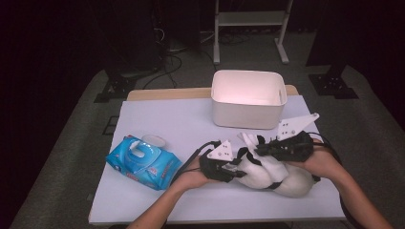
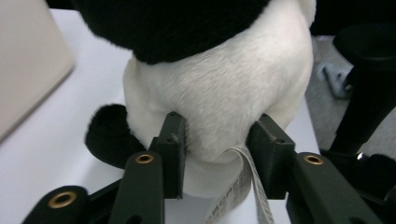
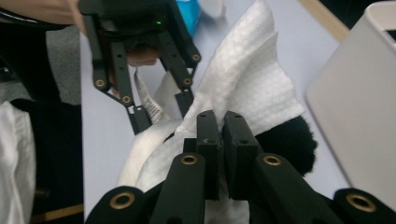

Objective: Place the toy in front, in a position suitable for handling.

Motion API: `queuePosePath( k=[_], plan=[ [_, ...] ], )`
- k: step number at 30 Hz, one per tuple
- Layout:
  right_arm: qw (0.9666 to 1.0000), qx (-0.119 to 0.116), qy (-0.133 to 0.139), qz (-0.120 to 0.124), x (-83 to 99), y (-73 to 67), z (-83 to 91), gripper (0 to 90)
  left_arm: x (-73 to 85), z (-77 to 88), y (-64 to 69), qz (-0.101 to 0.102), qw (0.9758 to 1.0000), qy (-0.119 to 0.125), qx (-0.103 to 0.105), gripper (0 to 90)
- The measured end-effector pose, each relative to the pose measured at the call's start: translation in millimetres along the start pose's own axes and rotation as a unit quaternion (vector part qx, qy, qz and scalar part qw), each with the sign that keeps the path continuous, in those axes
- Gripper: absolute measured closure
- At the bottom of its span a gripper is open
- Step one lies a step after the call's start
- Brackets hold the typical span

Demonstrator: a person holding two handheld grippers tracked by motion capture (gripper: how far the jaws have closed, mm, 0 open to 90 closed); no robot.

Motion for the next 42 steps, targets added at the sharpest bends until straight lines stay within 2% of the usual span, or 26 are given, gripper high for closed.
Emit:
queuePosePath(
  k=[2, 4, 6, 7, 10, 12, 14, 15, 16, 18, 21, 23, 26, 29, 30, 32, 34, 36, 39, 42],
  plan=[
    [1.0, -0.002, -0.001, -0.007, 5.7, -1.5, 2.5, 85.4, 4.6, -0.7, 0.8, 0.001, 0.9999, 0.01, 0.002, 51.4],
    [0.9999, -0.004, -0.001, -0.015, 10.2, -1.8, 5.7, 85.5, 9.3, -3.8, 1.5, -0.005, 0.9999, 0.013, -0.009, 34.7],
    [0.9999, -0.007, -0.003, -0.015, 11.5, -2.2, 7.3, 85.5, 12.5, -7.6, -0.4, -0.004, 0.9998, 0.016, -0.006, 23.2],
    [0.9998, -0.007, -0.004, -0.016, 11.4, -2.7, 7.9, 85.5, 13.5, -10.2, -1.6, -0.004, 0.9997, 0.022, -0.001, 19.3],
    [0.9998, -0.007, 0.002, -0.017, 14.5, -0.5, 12.6, 85.5, 11.6, -18.0, -1.8, -0.028, 0.9984, 0.046, 0.015, 15.7],
    [0.9997, -0.006, 0.009, -0.023, 17.3, 1.6, 16.2, 85.4, 9.1, -25.5, -1.6, -0.036, 0.9974, 0.055, 0.028, 15.7],
    [0.9997, -0.004, 0.007, -0.025, 19.9, 2.5, 16.8, 85.4, 7.9, -35.1, -1.7, -0.036, 0.9977, 0.044, 0.037, 19.6],
    [0.9997, -0.003, 0.003, -0.024, 21.0, 2.7, 16.3, 85.4, 7.3, -40.1, -1.3, -0.045, 0.9978, 0.029, 0.04, 25.6],
    [0.9997, -0.004, -0.002, -0.023, 22.8, 2.9, 15.0, 85.4, 7.0, -45.0, -0.1, -0.047, 0.9977, 0.025, 0.043, 34.8],
    [0.9997, -0.003, -0.006, -0.025, 26.7, 2.7, 12.3, 85.3, 6.4, -50.8, 0.9, -0.038, 0.9984, 0.026, 0.034, 49.4],
    [0.9994, 0.005, 0.009, -0.033, 27.9, 6.7, 15.0, 85.3, 1.1, -43.9, -0.8, -0.02, 0.9987, 0.039, 0.028, 57.6],
    [0.999, 0.007, 0.023, -0.038, 23.7, 9.2, 17.8, 85.3, -5.8, -33.6, -1.4, -0.025, 0.9989, 0.033, 0.02, 59.2],
    [0.9991, 0.014, 0.034, -0.024, 8.1, 11.3, 17.2, 85.3, -17.7, -7.1, -4.9, -0.023, 0.9994, 0.025, 0.007, 61.0],
    [0.9982, 0.007, 0.056, -0.022, -6.4, 15.3, 15.2, 85.3, -27.0, 23.5, -6.6, -0.019, 0.9995, 0.023, -0.01, 61.6],
    [0.9981, 0.003, 0.059, -0.02, -12.4, 16.6, 12.5, 85.3, -29.5, 34.0, -6.6, -0.033, 0.9992, 0.01, -0.022, 61.6],
    [0.9983, -0.004, 0.057, -0.009, -24.9, 15.5, 3.3, 85.3, -31.3, 48.7, -4.8, -0.032, 0.999, -0.003, -0.031, 61.5],
    [0.999, -0.004, 0.045, 0.005, -32.4, 10.1, -0.9, 85.3, -30.8, 52.6, -1.8, -0.032, 0.9988, -0.02, -0.032, 61.3],
    [0.9992, -0.003, 0.037, 0.012, -32.9, 4.4, 0.7, 85.3, -32.3, 50.7, 2.0, -0.037, 0.9987, -0.022, -0.028, 61.2],
    [0.999, -0.002, 0.044, -0.002, -18.2, -0.7, 12.5, 85.4, -37.8, 44.9, 6.9, -0.042, 0.9988, -0.015, -0.021, 60.7],
    [0.9992, 0.006, 0.039, -0.006, -6.4, -2.2, 22.0, 85.7, -45.3, 38.0, 10.4, -0.051, 0.9985, -0.013, -0.018, 58.5]
  ],
)
Point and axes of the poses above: each handheld gripper's, and its own axes: z roughly backward along the jaws, x roughly out of its underside, y roughly to its right, the point moved 1 cm from there along -z, roughly forward along the jaws, and after that the axes turned 5 degrees about y, right-handed, at the moved point
